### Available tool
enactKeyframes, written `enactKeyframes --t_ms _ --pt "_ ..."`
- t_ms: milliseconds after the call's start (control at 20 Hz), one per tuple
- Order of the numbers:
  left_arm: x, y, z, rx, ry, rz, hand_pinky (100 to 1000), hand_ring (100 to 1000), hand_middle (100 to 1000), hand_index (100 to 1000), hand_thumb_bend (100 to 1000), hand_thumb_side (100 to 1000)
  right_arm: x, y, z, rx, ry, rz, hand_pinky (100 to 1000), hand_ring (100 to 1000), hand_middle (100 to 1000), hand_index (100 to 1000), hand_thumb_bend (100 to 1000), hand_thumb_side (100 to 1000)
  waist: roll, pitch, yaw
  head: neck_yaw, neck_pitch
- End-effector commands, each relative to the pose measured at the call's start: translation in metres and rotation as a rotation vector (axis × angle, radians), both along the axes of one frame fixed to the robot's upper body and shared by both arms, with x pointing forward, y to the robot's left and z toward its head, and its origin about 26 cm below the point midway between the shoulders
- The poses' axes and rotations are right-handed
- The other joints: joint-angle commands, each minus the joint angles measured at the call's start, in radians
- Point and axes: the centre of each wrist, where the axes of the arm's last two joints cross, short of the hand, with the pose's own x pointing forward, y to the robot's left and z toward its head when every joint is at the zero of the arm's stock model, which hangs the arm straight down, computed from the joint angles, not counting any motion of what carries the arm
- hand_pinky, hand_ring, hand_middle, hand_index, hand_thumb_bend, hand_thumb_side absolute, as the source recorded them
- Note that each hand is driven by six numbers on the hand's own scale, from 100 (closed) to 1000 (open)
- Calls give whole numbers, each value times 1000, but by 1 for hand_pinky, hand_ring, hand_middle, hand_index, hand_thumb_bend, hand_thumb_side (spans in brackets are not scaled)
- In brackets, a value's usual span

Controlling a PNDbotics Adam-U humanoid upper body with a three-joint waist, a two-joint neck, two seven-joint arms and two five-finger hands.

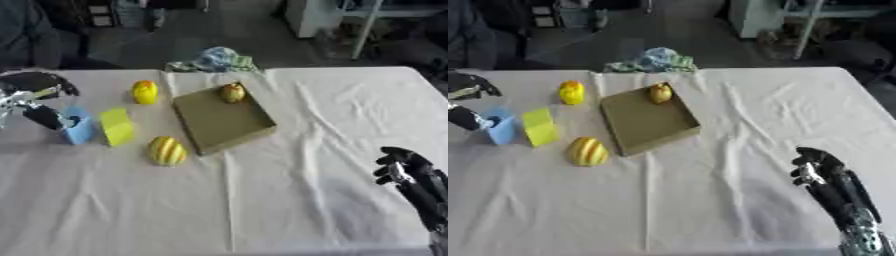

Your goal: Pick up objects on the table and place them in the box.

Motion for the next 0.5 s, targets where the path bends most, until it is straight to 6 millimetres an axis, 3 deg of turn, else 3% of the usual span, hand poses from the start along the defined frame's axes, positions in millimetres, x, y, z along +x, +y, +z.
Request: enactKeyframes --t_ms 50,300,500 --pt "1 7 9 1 -46 28 774 757 810 897 289 589 1 -4 6 -13 -13 4 512 557 585 761 100 527 -1 -11 1 -3 -3" --pt "0 8 1 -24 -35 49 776 763 817 904 343 705 1 -4 5 -11 -10 3 512 557 585 761 100 526 -4 -12 1 -2 -3" --pt "-1 10 -3 -9 -43 76 773 762 815 904 341 661 1 -4 4 -9 -10 3 512 557 585 761 100 529 -5 -11 1 -2 -3"
